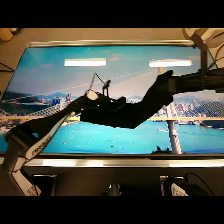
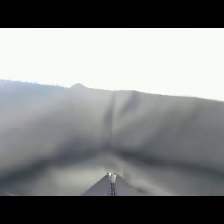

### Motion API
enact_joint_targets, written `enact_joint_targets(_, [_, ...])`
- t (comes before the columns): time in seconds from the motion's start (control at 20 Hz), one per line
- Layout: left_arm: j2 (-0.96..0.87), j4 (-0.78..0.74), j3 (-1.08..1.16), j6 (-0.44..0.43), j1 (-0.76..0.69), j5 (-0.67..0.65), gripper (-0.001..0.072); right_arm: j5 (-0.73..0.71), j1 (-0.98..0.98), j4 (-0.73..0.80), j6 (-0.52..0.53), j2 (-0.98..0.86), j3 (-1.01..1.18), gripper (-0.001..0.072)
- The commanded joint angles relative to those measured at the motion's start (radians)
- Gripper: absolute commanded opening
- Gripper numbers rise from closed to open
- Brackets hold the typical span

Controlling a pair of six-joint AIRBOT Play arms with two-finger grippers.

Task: Fold the shirts.

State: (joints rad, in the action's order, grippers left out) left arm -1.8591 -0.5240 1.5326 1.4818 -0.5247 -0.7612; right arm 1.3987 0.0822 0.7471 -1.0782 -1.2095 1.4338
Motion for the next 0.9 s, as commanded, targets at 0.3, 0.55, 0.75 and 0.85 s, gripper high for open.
enact_joint_targets(0.3, [0.549,-0.248,0.001,-0.017,0.459,-0.255,0.002,-0.597,-0.549,-0.368,0.106,-0.457,0.001,0.0057])
enact_joint_targets(0.55, [0.748,-0.431,0.001,-0.016,0.474,-0.391,0.002,-0.525,-0.54,-0.679,0.354,-0.597,0.001,0.0571])
enact_joint_targets(0.75, [0.797,-0.582,0.001,-0.016,0.474,-0.478,0.002,-0.219,-0.256,-0.19,0.178,-0.51,0.001,0.0574])
enact_joint_targets(0.85, [0.792,-0.595,-0.002,-0.016,0.474,-0.477,0.002,-0.03,-0.121,0.219,0.028,-0.482,0.0,0.0637])
